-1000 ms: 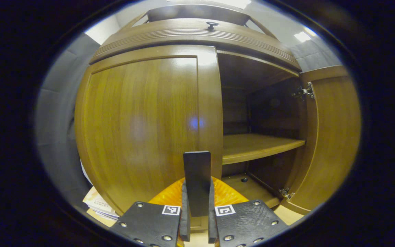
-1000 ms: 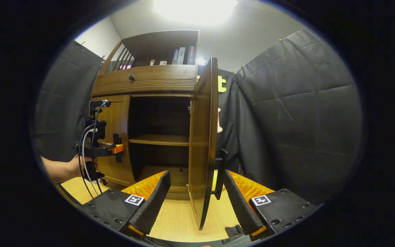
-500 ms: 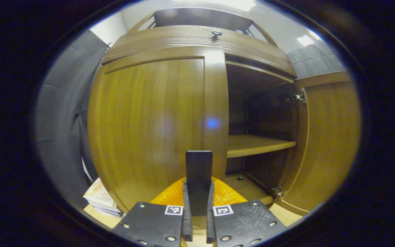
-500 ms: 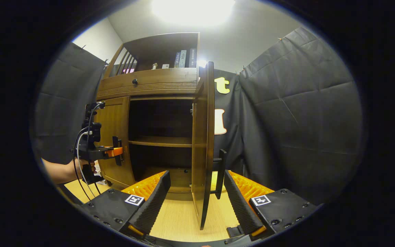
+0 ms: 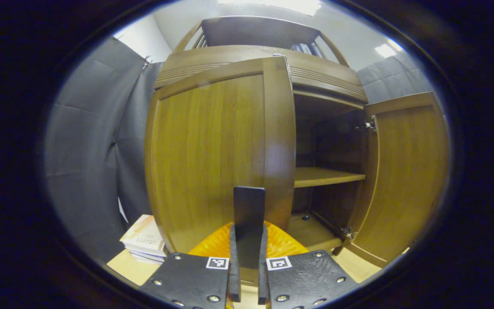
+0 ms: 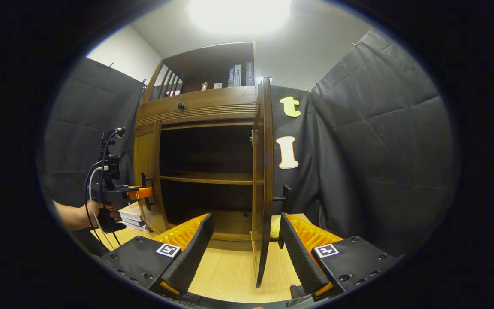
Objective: Open the right door of the double-door shoe cabinet with the right hand, and open the left door with the left hand.
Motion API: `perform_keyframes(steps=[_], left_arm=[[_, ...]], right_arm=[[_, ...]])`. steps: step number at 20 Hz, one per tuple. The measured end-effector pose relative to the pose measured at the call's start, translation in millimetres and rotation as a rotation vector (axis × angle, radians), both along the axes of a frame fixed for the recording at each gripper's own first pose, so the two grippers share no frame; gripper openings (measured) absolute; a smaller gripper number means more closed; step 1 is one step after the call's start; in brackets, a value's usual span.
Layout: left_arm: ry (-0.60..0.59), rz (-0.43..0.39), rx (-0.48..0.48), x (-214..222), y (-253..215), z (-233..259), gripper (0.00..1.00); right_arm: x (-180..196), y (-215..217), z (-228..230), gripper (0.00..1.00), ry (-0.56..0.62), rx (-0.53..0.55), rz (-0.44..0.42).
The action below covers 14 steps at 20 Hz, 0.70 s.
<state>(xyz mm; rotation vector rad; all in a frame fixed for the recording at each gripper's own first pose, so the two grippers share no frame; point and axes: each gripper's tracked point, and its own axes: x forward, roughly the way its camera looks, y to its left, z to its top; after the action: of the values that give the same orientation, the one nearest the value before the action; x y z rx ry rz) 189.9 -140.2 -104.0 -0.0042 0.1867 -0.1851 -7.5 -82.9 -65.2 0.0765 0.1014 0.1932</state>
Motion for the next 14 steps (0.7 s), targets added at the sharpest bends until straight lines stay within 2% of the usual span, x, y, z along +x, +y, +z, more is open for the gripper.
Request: perform_keyframes(steps=[4, 8, 14], left_arm=[[0.013, 0.026, 0.000, -13, 10, 2, 0.17], [0.013, 0.052, 0.001, -27, 22, 4, 0.17], [0.019, 0.054, -0.008, -47, 46, 6, 0.17]], right_arm=[[-5, -2, 1, 0.98, -0.018, -0.006, 0.043], [-8, -3, 2, 0.98, -0.027, -0.005, 0.048], [-10, 21, 5, 0.98, -0.015, 0.004, 0.056]])
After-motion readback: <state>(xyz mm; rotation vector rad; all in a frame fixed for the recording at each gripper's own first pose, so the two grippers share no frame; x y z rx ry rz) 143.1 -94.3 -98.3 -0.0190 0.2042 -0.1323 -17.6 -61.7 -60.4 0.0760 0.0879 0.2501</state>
